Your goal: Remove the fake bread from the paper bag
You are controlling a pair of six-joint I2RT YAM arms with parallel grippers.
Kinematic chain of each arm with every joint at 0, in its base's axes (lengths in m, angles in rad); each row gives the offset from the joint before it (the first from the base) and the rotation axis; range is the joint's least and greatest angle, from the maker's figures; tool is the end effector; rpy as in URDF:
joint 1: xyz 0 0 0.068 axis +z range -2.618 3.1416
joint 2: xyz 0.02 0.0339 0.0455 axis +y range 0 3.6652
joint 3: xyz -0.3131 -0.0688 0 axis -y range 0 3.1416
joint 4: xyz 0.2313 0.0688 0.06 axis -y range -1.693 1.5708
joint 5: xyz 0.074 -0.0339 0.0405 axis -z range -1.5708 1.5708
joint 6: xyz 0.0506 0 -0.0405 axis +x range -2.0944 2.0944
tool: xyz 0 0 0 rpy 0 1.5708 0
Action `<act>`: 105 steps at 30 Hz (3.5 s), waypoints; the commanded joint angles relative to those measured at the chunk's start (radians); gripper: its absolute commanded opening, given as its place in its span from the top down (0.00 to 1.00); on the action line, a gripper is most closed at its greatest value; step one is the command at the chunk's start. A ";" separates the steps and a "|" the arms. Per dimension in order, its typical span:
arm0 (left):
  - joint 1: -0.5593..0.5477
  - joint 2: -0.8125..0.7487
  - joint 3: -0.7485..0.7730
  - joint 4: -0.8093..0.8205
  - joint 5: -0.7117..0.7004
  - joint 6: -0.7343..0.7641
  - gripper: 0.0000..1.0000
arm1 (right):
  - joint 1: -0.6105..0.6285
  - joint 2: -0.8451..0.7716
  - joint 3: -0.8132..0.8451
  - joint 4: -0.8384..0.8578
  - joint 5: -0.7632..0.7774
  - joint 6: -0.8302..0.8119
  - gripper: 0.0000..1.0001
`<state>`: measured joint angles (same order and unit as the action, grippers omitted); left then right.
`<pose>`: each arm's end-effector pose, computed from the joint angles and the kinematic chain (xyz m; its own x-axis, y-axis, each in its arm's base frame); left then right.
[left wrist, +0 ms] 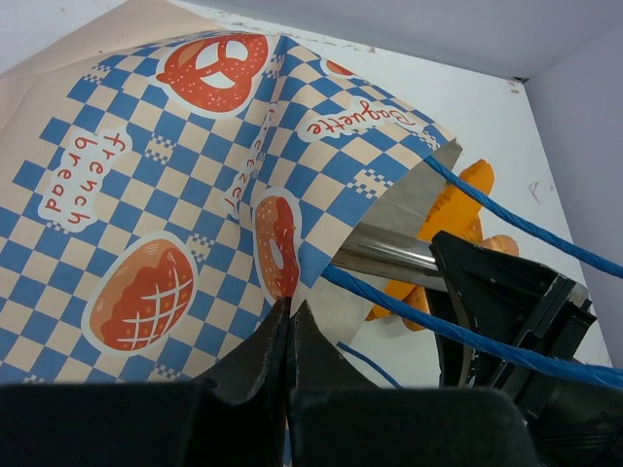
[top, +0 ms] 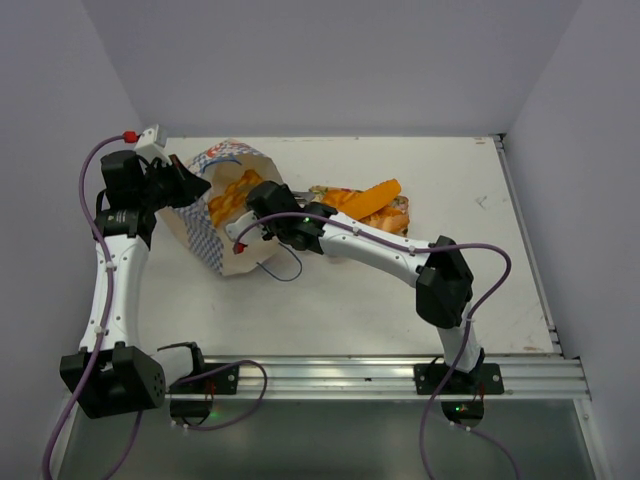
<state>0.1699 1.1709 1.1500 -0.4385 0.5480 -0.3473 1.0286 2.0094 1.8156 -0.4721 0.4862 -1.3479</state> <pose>0.2367 0.0139 0.4051 -0.5185 -0.3837 -0.7642 0.1483 0.8398 -0.5223 0.2704 0.4031 0.3379 0.4832 -0.8689 0.1077 -0.4364 -0.3456 -0.8307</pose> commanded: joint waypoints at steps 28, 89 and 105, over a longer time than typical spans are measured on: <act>0.005 -0.005 0.040 0.004 0.036 0.014 1.00 | -0.001 0.020 -0.001 0.049 0.049 0.036 0.52; 0.005 0.007 0.045 0.011 0.053 0.010 1.00 | -0.018 0.117 -0.007 0.155 0.092 0.026 0.52; 0.006 0.007 0.031 0.021 0.085 0.010 1.00 | -0.022 0.160 0.028 0.084 0.060 0.098 0.52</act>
<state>0.1699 1.1809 1.1503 -0.4358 0.5858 -0.3473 1.0138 2.1700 1.8114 -0.3740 0.5526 -1.2892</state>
